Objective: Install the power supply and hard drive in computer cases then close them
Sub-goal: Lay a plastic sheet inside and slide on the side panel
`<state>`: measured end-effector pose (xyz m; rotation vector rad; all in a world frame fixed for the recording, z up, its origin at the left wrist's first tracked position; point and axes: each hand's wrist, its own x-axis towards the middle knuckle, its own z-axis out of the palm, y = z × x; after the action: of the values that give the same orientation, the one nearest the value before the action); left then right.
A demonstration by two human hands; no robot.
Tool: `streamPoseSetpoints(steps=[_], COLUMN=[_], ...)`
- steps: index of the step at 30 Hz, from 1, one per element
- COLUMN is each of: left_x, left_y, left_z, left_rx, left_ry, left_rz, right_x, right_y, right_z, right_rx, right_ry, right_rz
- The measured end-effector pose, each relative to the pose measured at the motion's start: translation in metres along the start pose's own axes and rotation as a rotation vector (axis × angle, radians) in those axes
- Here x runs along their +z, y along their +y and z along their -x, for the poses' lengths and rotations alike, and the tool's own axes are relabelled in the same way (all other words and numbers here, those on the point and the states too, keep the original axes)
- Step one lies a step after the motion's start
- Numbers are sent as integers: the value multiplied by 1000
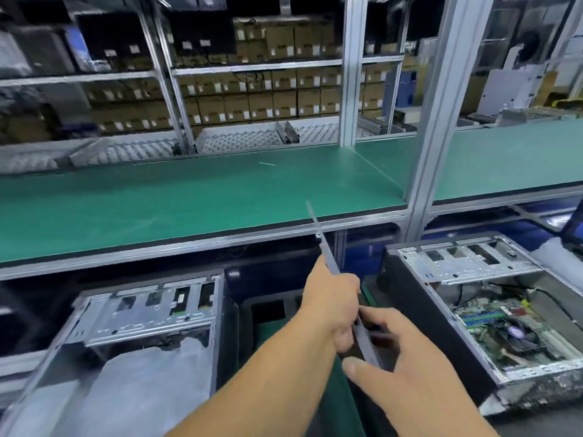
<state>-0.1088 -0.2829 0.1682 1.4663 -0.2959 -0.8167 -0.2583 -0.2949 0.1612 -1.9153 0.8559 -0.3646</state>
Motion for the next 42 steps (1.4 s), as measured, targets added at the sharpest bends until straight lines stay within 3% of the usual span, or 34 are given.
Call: streamPoseSetpoints(steps=[3,7,11,14,16,18,20,22,25,27,29,31,33,38,42], left_x=[-64,-150,-221,-275,-323,-381,-442,-495,-539,-540,-530,-516,-510,-507,-499], left_y=[34,62,51,30,19,16,13,-1,-35,-57,-78,-90,-99,-112,-118], left_z=[46,100,131,144,150,152,152,151,142,128,110,96,87,81,75], left_rx=[172,381,520,609,654,580,395,201,10,-113,-103,-53,-45,-17,-28], left_ry=[-5,-26,40,138,103,51,78,94,22,176,379,501,551,671,547], left_rz=[47,252,421,498,550,722,936,960,621,194,-350,-680,-774,-1053,-1271], right_x=[30,96,171,208,227,245,259,268,275,280,287,296,302,314,318], right_y=[0,7,-50,-85,-98,-100,-93,-83,-68,-63,-61,-57,-49,-31,-22], right_z=[16,30,8,-10,-25,-38,-50,-60,-72,-78,-83,-91,-100,-102,-102], right_rx=[78,282,507,521,519,477,391,319,266,229,195,165,157,121,31], right_ry=[114,4,-29,-77,-80,-101,-144,-192,-219,-187,-139,-68,-14,-70,-141], right_rz=[-328,-621,-932,-962,-918,-892,-880,-866,-743,-579,-377,-166,-12,28,304])
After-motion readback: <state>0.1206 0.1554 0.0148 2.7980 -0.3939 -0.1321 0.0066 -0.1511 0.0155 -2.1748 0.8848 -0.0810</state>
